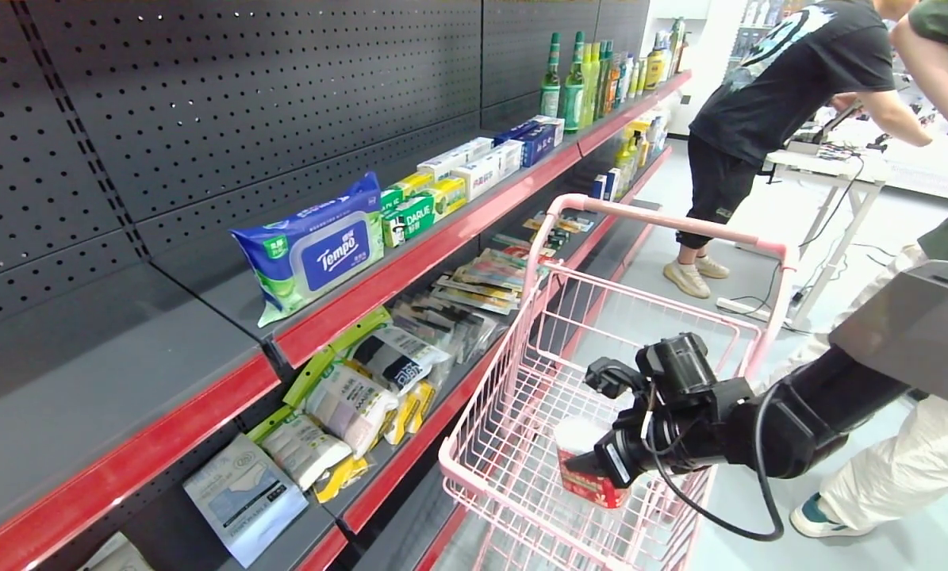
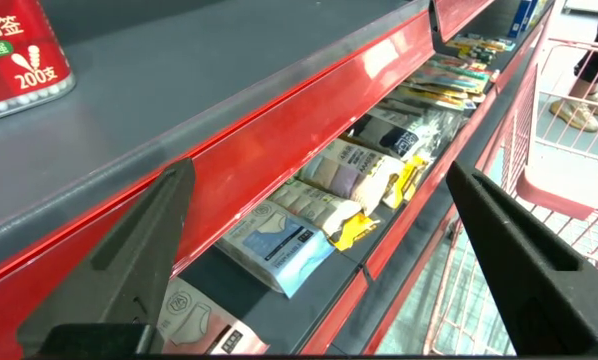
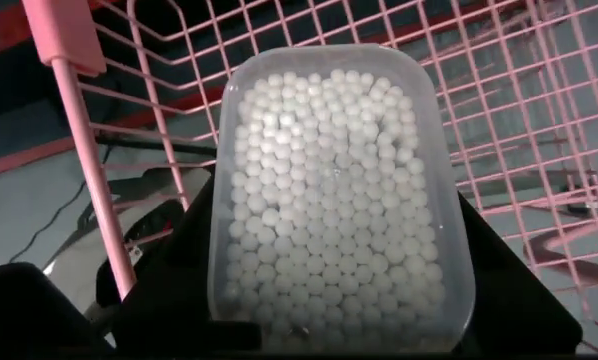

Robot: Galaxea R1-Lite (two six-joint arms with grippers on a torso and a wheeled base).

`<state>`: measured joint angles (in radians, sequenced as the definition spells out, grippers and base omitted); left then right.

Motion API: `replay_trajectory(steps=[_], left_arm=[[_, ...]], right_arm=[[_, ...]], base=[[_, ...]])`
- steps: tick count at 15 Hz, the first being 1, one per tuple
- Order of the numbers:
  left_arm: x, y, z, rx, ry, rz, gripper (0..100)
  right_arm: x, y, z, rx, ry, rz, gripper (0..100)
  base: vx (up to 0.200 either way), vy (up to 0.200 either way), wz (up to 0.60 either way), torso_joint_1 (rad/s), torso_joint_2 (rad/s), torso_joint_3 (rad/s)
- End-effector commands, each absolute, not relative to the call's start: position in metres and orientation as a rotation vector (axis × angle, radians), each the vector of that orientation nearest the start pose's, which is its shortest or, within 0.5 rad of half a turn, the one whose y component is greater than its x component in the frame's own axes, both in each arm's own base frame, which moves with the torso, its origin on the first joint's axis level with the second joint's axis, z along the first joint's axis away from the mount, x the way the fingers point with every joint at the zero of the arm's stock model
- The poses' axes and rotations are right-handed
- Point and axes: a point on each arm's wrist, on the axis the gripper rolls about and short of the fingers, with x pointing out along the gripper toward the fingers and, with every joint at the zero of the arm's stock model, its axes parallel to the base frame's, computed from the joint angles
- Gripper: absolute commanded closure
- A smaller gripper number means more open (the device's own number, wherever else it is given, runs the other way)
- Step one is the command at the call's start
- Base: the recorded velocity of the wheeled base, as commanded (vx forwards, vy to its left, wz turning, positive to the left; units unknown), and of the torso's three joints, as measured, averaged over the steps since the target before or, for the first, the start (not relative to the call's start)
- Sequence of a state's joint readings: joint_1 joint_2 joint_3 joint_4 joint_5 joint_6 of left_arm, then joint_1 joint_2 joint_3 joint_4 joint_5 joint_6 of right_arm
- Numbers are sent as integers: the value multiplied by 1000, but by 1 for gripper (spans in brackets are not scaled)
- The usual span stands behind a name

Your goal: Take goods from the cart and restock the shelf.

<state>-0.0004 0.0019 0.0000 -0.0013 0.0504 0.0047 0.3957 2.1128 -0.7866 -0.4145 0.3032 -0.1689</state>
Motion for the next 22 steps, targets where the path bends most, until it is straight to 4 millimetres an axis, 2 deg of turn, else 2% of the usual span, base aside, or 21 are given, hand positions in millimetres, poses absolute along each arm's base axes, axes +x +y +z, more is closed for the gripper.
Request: replay_trajectory(steps=[1,5,6,9,10,11,12,13,15,18,22], left_arm=[[-23,1,76,5,0,51,0],[-23,1,76,5,0,49,0],[-23,1,76,5,0,51,0],[-23,1,76,5,-1,49,0],[-23,1,76,5,0,51,0],[-23,1,76,5,0,49,0],[-23,1,76,5,0,49,0],[-23,1,76,6,-1,49,0],[-23,1,76,5,0,49,0],[-23,1,76,5,0,49,0],[-23,1,76,5,0,49,0]], right_arm=[[303,123,62,-189,764,674,100],[295,99,114,-151,615,516,100],[284,90,135,-136,556,450,100],[255,72,169,-126,444,321,100],[242,68,179,-129,407,268,100],[240,67,181,-130,401,256,100],[219,59,197,-135,327,198,100],[209,54,205,-135,293,164,100],[187,45,209,-161,254,121,100],[155,28,194,-219,262,78,100],[133,13,186,-228,254,7,100]], base=[[0,0,0,0,0,0],[0,0,0,0,0,0],[0,0,0,0,0,0],[0,0,0,0,0,0],[0,0,0,0,0,0],[0,0,0,0,0,0],[0,0,0,0,0,0],[0,0,0,0,0,0],[0,0,0,0,0,0],[0,0,0,0,0,0],[0,0,0,0,0,0]])
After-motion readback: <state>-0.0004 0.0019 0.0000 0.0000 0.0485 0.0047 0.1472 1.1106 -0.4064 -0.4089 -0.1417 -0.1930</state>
